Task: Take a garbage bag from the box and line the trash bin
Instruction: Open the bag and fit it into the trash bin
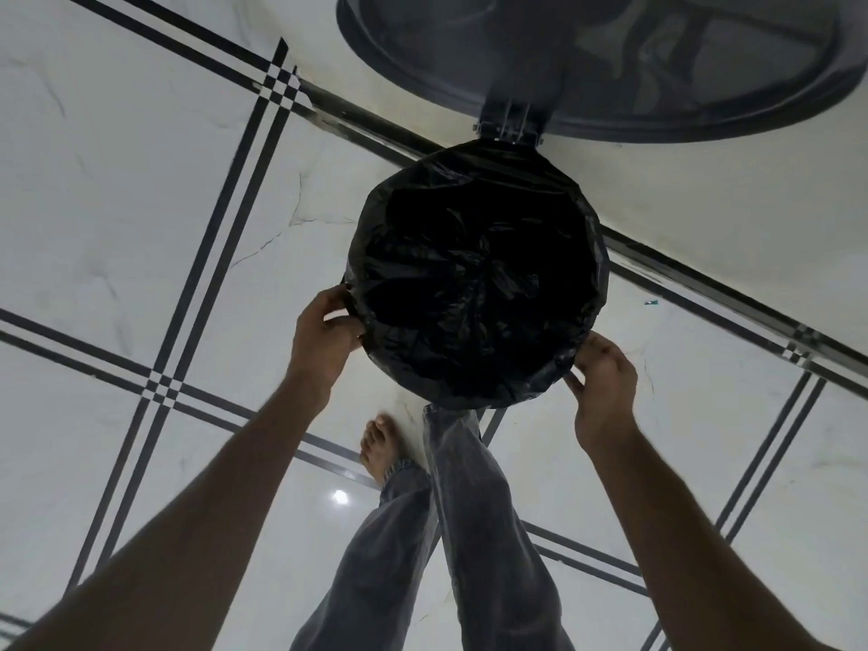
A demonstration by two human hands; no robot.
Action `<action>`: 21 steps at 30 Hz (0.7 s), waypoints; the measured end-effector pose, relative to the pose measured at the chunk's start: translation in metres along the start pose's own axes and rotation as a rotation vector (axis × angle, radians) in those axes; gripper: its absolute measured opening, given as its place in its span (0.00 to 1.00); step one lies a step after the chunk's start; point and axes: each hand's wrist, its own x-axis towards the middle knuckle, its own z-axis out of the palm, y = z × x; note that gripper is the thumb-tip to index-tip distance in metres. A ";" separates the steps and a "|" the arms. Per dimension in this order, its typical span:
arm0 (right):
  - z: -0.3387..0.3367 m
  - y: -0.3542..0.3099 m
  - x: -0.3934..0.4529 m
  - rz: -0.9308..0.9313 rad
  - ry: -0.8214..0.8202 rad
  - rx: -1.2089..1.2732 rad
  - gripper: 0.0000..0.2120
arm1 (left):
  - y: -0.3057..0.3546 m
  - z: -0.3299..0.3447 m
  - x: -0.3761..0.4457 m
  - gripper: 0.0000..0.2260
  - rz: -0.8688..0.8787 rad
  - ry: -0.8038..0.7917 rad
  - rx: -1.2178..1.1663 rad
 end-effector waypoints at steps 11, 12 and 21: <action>0.006 -0.004 -0.014 -0.240 0.173 -0.220 0.06 | -0.010 0.004 -0.021 0.13 0.279 0.453 0.308; 0.005 -0.010 -0.018 -0.408 0.204 -0.336 0.09 | -0.001 0.005 -0.028 0.13 0.411 0.477 0.290; 0.056 -0.061 0.007 -1.388 -0.371 -1.513 0.17 | 0.025 0.102 -0.005 0.22 0.849 -0.230 0.903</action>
